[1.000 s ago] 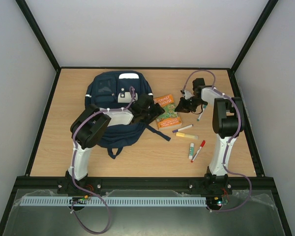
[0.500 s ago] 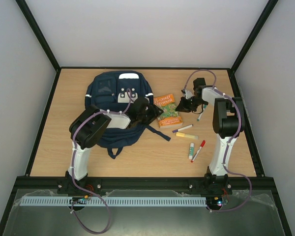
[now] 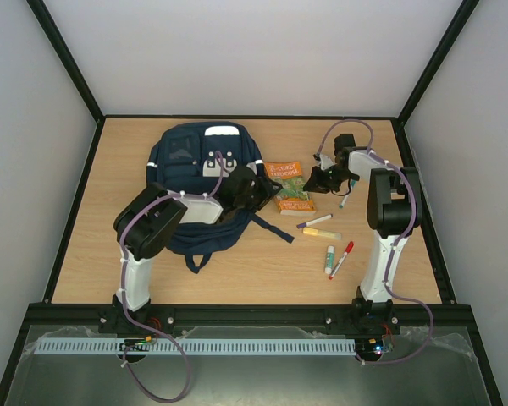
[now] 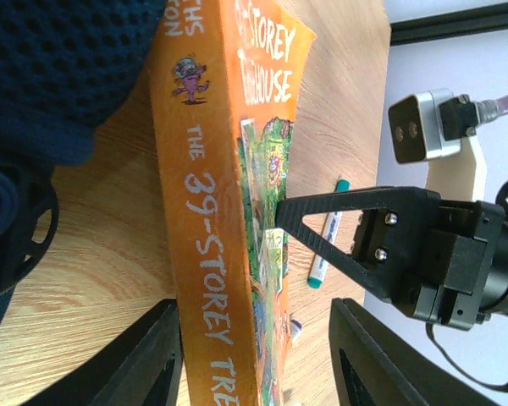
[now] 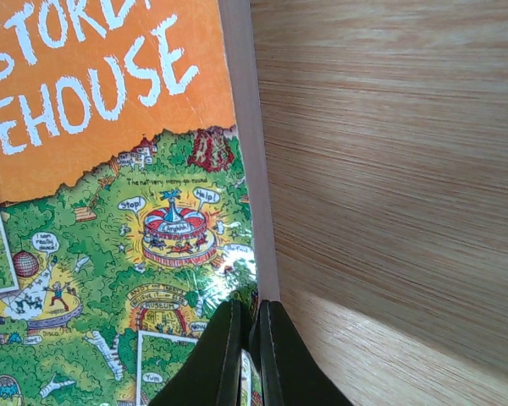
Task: Pack the student bag
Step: Pick up the book from the center of the board.
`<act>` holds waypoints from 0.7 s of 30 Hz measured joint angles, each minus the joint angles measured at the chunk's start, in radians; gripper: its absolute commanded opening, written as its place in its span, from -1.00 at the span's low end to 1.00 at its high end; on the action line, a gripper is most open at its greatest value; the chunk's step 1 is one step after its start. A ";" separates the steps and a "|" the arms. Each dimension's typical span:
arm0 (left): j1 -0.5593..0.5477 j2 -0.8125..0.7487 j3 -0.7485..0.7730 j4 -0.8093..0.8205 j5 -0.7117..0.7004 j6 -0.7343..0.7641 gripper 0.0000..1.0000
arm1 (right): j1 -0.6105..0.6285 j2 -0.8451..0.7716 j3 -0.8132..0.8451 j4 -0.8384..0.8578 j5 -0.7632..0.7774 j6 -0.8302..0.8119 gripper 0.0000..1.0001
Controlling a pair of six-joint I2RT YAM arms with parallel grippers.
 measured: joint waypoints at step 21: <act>0.003 0.063 0.112 -0.147 0.006 -0.072 -0.40 | 0.000 0.000 -0.001 0.002 0.000 -0.002 -0.89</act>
